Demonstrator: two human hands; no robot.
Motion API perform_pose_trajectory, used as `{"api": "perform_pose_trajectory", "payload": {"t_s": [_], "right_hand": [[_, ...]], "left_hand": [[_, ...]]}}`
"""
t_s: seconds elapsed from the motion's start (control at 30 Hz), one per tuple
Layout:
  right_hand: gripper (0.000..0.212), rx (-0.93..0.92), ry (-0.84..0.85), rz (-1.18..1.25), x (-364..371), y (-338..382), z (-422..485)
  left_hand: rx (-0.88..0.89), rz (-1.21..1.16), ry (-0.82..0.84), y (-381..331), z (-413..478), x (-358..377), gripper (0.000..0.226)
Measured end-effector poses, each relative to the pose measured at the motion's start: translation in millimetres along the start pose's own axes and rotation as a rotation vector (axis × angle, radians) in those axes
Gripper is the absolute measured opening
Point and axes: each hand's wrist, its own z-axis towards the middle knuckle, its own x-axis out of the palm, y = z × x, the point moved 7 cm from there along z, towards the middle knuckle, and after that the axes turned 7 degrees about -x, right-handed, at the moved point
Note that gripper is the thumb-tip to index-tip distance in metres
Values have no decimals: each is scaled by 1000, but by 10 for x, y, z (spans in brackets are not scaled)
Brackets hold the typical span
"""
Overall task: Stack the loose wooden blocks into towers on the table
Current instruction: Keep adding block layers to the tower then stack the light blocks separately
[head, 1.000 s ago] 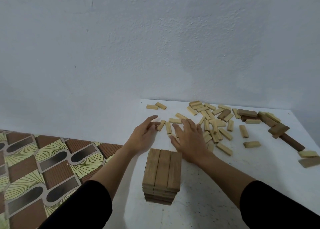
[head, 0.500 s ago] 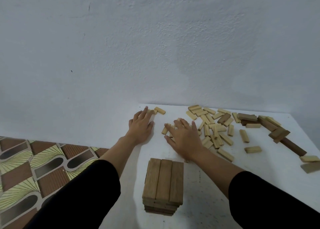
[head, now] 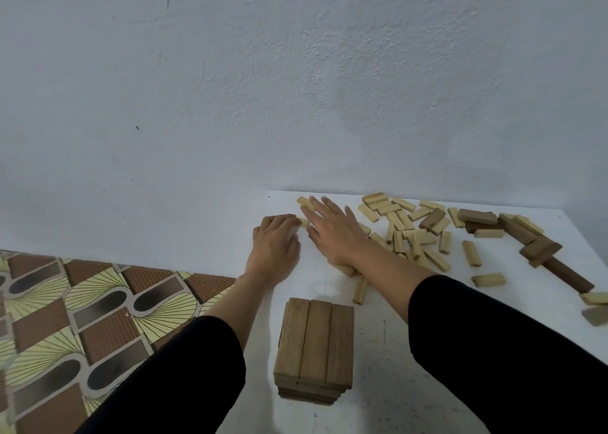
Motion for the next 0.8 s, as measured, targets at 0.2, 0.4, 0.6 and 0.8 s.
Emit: {"api": "perform_pose_trajectory", "payload": {"t_s": [0.2, 0.4, 0.6, 0.8], "right_hand": [[54, 35, -10, -74, 117, -98, -92], [47, 32, -224, -29, 49, -69, -408], [40, 105, -344, -107, -28, -164, -720], [61, 18, -233, -2, 11, -162, -839]], "left_hand": [[-24, -83, -72, 37, 22, -38, 32], [-6, -191, -35, 1, 32, -68, 25], [-14, -363, 69, -128, -80, -82, 19], [-58, -457, 467, -396, -211, -22, 28]]}}
